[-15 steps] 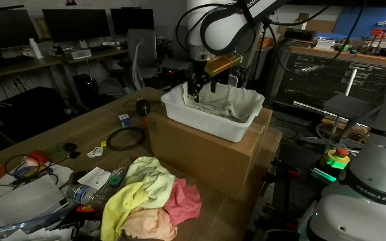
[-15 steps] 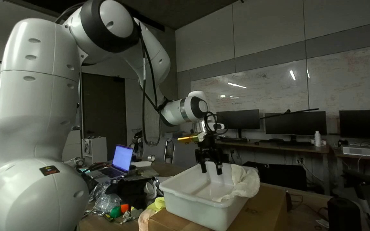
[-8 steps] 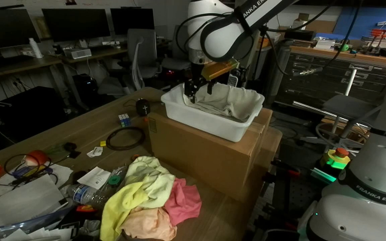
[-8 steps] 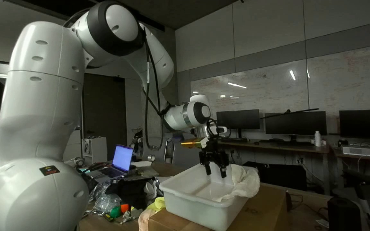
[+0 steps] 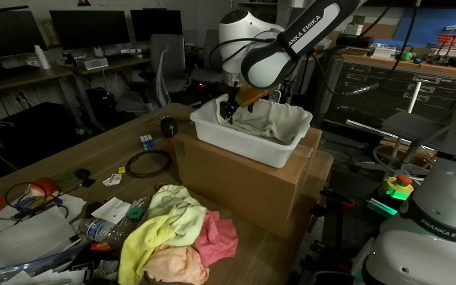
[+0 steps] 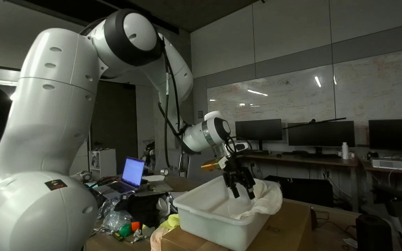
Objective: Remove the clothes from the white bin and put them on the table
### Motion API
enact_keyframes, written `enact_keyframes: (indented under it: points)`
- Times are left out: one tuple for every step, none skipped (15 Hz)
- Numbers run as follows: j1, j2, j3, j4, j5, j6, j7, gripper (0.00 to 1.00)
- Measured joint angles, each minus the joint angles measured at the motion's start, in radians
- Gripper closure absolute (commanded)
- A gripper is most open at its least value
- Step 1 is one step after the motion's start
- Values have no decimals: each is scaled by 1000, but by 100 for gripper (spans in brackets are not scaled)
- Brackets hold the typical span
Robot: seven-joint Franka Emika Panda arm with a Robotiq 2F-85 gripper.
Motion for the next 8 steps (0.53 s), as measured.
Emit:
enact_keyframes:
  points:
    - [5, 6, -7, 0, -26, 3, 38, 0]
    - [10, 11, -12, 0, -50, 6, 76, 0]
    - [14, 16, -17, -1, -72, 8, 113, 0]
    - [17, 19, -19, -1, -89, 8, 147, 0]
    - [18, 22, -21, -1, -105, 8, 177, 0]
    - [19, 24, -23, -1, -121, 8, 208, 0]
    - [20, 26, -24, -1, -134, 8, 235, 0]
    - [21, 28, -25, 0, -150, 8, 261, 0]
